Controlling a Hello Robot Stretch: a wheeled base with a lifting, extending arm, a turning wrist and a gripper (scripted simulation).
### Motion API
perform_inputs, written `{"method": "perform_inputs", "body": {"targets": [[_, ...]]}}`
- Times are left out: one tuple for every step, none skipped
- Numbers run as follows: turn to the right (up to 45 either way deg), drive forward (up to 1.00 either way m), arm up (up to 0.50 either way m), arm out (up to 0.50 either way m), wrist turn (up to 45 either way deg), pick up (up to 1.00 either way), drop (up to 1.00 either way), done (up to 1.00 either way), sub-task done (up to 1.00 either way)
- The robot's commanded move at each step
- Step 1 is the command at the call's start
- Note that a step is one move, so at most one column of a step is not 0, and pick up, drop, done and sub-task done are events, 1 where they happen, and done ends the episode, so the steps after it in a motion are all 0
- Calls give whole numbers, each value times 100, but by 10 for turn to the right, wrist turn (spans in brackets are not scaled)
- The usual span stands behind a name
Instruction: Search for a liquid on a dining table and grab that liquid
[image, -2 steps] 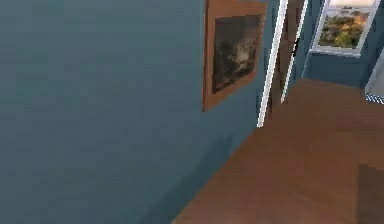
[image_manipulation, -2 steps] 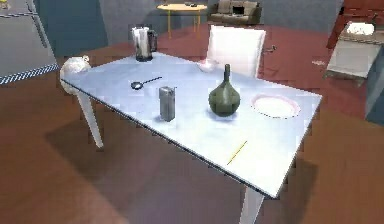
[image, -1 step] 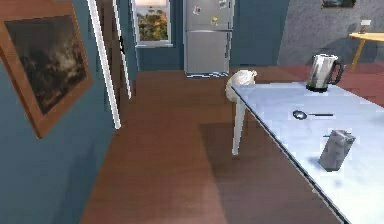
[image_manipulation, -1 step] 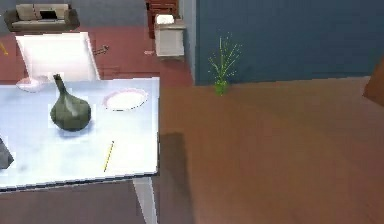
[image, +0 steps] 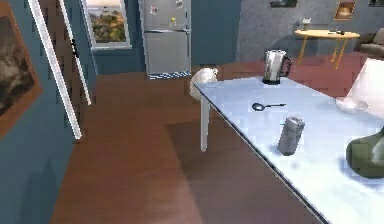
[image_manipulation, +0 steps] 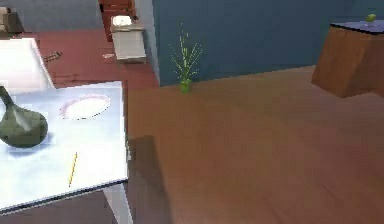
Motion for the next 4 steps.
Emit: {"method": "perform_inputs", "body": {"targets": [[0,85,0,0,0,0,0,0,0],[0,0,50,0,0,0,0,0,0],[0,0,38,0,0,0,0,0,0],[0,0,0,12,0,0,0,0,0]]}}
